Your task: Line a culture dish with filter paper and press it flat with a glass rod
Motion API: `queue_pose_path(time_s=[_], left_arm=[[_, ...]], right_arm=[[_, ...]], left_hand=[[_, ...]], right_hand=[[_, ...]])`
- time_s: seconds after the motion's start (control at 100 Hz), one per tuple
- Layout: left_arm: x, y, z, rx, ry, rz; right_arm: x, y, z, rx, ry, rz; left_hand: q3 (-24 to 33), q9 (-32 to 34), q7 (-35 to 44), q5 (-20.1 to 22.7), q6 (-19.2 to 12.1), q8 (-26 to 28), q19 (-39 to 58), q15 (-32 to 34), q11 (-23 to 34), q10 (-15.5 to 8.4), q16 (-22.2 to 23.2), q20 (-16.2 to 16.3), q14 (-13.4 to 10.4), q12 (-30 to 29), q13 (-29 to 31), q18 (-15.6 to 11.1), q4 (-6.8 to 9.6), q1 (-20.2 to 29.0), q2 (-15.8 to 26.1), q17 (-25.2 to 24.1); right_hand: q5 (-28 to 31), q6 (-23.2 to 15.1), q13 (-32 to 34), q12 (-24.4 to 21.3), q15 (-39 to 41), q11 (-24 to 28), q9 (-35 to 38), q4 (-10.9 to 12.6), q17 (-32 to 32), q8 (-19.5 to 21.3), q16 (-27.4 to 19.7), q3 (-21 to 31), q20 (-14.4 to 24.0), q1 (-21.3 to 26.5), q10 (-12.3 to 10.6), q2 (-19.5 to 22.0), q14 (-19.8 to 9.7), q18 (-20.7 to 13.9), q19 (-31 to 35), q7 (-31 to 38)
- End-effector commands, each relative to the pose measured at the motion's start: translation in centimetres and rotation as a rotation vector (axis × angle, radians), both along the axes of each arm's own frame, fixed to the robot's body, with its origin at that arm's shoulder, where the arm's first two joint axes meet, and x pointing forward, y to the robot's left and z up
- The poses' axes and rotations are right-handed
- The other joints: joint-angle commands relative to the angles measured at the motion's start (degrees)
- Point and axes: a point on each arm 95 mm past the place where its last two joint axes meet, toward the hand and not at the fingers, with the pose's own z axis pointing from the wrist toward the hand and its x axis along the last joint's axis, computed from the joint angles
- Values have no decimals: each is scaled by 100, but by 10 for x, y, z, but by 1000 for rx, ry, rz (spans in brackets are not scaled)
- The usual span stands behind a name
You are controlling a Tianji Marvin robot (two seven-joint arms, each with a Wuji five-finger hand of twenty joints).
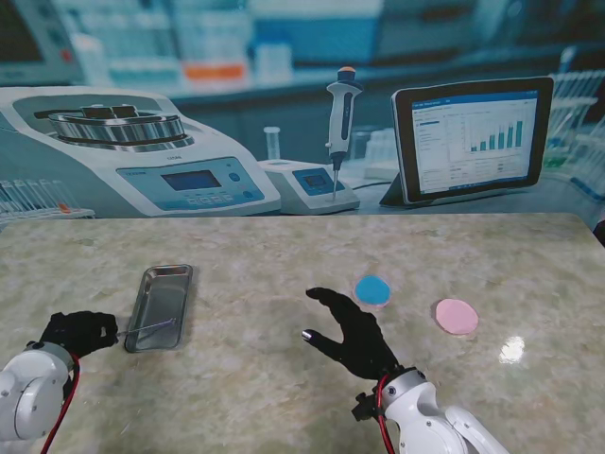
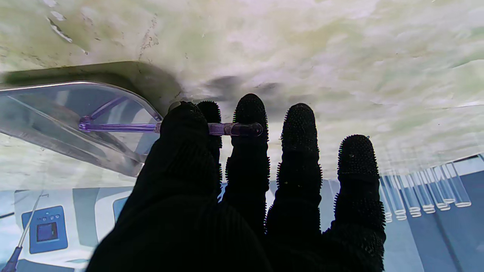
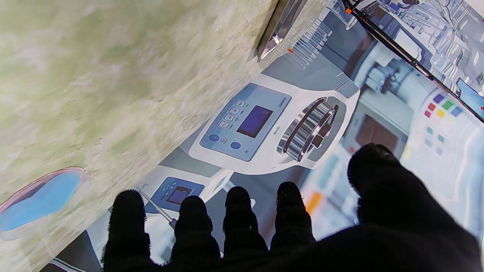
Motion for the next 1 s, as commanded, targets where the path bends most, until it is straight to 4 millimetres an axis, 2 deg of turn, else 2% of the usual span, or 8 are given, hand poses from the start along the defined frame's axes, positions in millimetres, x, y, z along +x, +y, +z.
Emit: queue_pose_path(time_s=[0.0, 0.25, 0.27, 0.31, 0.35, 0.52, 0.79, 0.99], left_arm=[[-1, -1, 2, 4, -2, -2], [-1, 2, 5, 15, -22, -6], [-1, 2, 5, 15, -24, -6], [-1, 3, 5, 14, -28, -6], [-1, 3, 6, 14, -33, -6], [-1, 5, 8, 4, -69, -8], [-1, 6, 11, -15, -115, -15], [-2, 6, 16, -33, -156, -16]], right_arm=[[-2, 3, 0, 5, 8, 3], [-2, 3, 1, 3, 7, 3], [-2, 3, 1, 3, 7, 3], [-2, 3, 1, 3, 7, 3], [-2, 3, 1, 3, 7, 3], [-2, 3, 1, 1, 7, 3], [-2, 4, 2, 1, 5, 2], [-2, 3, 2, 1, 5, 0]], left_hand=[[65, 191, 186, 317, -99, 23, 312, 256, 329, -157, 144, 252, 140, 116, 204, 279, 224, 610, 170, 46], [204, 617, 436, 538, -318, 59, 622, 454, 225, -289, 138, 329, 104, 51, 601, 354, 201, 577, -151, 349], [873, 678, 578, 545, -345, -31, 693, 507, 155, -310, 63, 240, 87, 126, 634, 364, 32, 225, -341, 378], [1503, 742, 623, 590, -388, 39, 736, 514, 176, -330, 82, 248, 73, 74, 702, 371, -117, -104, -542, 425], [1665, 799, 665, 624, -428, 81, 757, 528, 192, -352, 95, 259, 63, 59, 757, 375, -158, -180, -622, 470], [3086, 1014, 1034, 693, -601, 126, 970, 788, 337, -411, 157, 297, 31, 156, 952, 396, -529, -871, -1094, 619], [4308, 1316, 1284, 821, -790, 659, 1271, 1210, 602, -591, 307, 400, 1, 471, 1262, 428, -896, -1493, -1524, 886], [4788, 1436, 1407, 862, -956, 1084, 1417, 1353, 669, -698, 375, 463, -25, 713, 1387, 444, -1064, -1773, -1681, 1009]], right_hand=[[-152, 2, -111, 72, 35, 50, -86, 110, -68, 34, 38, -119, 43, 13, -201, 108, -227, -149, 123, 70], [-163, 18, -113, 71, 32, 54, -83, 111, -67, -5, 36, -124, 41, 19, -202, 108, -233, -151, 128, 128], [-165, 22, -113, 70, 32, 54, -87, 111, -67, -10, 36, -125, 41, 19, -195, 108, -232, -151, 128, 134], [-170, 24, -111, 70, 32, 54, -86, 111, -67, -17, 36, -127, 40, 16, -199, 112, -230, -151, 129, 141], [-170, 23, -111, 70, 31, 54, -85, 111, -67, -24, 35, -127, 40, 21, -208, 106, -235, -151, 129, 151], [-176, 30, -113, 70, 31, 59, -86, 111, -67, -58, 35, -130, 37, 24, -199, 108, -230, -153, 130, 192], [-190, 40, -108, 68, 32, 65, -84, 112, -67, -102, 35, -135, 35, 22, -189, 110, -240, -154, 132, 239], [-194, 42, -110, 68, 31, 67, -85, 112, -67, -129, 34, -134, 34, 27, -199, 107, -236, -157, 134, 271]])
